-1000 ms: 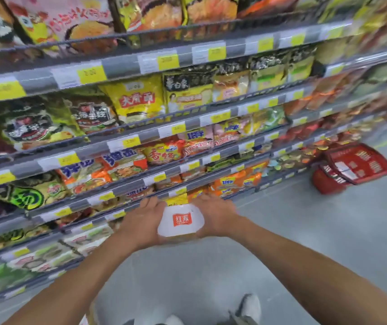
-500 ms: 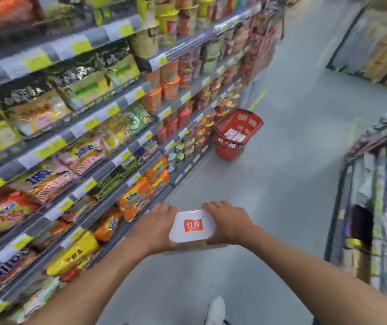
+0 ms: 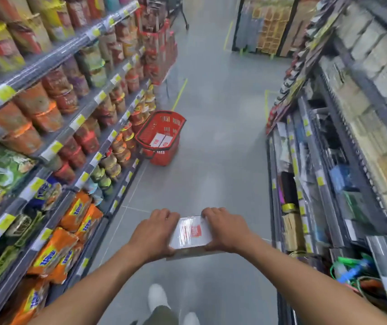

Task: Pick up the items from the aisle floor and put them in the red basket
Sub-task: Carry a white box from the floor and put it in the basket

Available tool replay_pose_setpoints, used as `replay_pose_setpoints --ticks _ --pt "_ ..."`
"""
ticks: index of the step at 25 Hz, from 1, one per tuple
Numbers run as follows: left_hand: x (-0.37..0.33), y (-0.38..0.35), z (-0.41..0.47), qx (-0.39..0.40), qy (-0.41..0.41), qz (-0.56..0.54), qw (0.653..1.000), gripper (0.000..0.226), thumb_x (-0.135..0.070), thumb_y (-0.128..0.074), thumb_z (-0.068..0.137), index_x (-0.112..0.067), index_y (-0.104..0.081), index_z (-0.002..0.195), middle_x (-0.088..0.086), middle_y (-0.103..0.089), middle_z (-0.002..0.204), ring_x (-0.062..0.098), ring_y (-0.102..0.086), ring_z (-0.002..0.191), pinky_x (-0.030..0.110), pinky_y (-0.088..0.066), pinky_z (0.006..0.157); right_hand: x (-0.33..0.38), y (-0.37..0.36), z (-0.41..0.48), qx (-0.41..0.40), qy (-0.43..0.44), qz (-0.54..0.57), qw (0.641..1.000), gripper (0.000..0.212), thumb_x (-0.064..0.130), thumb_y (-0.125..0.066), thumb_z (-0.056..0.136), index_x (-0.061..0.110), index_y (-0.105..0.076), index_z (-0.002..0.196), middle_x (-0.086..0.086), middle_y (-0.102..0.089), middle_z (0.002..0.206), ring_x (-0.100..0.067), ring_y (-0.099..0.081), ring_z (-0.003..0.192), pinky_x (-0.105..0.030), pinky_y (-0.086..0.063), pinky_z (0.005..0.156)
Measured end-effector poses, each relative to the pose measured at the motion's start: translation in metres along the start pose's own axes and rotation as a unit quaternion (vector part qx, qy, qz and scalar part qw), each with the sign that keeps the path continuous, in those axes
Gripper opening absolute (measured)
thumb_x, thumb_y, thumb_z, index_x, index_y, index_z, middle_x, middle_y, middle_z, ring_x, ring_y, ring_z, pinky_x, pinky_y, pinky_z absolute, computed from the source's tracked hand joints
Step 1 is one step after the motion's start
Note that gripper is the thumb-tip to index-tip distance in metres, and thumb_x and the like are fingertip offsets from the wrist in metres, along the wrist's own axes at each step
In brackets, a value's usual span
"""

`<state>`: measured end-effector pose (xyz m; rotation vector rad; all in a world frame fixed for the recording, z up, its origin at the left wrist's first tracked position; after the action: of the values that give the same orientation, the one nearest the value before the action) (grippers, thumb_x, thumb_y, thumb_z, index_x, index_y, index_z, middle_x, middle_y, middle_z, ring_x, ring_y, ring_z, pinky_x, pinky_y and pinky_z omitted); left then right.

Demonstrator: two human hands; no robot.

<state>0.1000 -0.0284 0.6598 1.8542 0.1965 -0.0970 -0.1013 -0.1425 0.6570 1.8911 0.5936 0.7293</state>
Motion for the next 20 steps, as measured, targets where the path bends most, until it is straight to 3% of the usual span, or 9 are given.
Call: replay_pose_setpoints --ticks 9,20 --pt "0.014 0.032 0.166 -0.002 -0.079 0.012 0.997 0.075 -0.068 -0.067 0.07 -0.032 -0.042 0.13 -0.003 -0.046 0.124 0.023 -0.046 0.116 0.04 -0.051 0.076 -0.085 0.043 0.092 -0.011 -0.077 0.014 0.997 0.076 0.064 -0.073 0.074 0.028 -0.043 0.134 0.006 -0.052 0.135 -0.023 -0.048 0.125 -0.044 -0.052 0.088" --pt "0.074 0.118 0.361 0.004 -0.113 0.019 0.993 0.073 -0.053 -0.07 0.075 -0.028 -0.04 0.136 0.0 -0.044 0.129 0.024 -0.043 0.123 0.04 -0.049 0.078 -0.158 0.131 0.262 -0.028 -0.117 0.013 0.993 0.077 0.056 -0.08 0.07 0.032 -0.041 0.132 0.01 -0.052 0.136 -0.02 -0.05 0.126 -0.045 -0.054 0.088"
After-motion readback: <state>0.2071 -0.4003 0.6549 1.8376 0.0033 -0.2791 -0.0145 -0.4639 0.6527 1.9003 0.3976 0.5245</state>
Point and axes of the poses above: each hand's wrist, its own z-axis towards the middle knuckle, its own y-axis out of the back of the hand, x = y × z, the point moved 1 cm from there along z, towards the middle knuckle
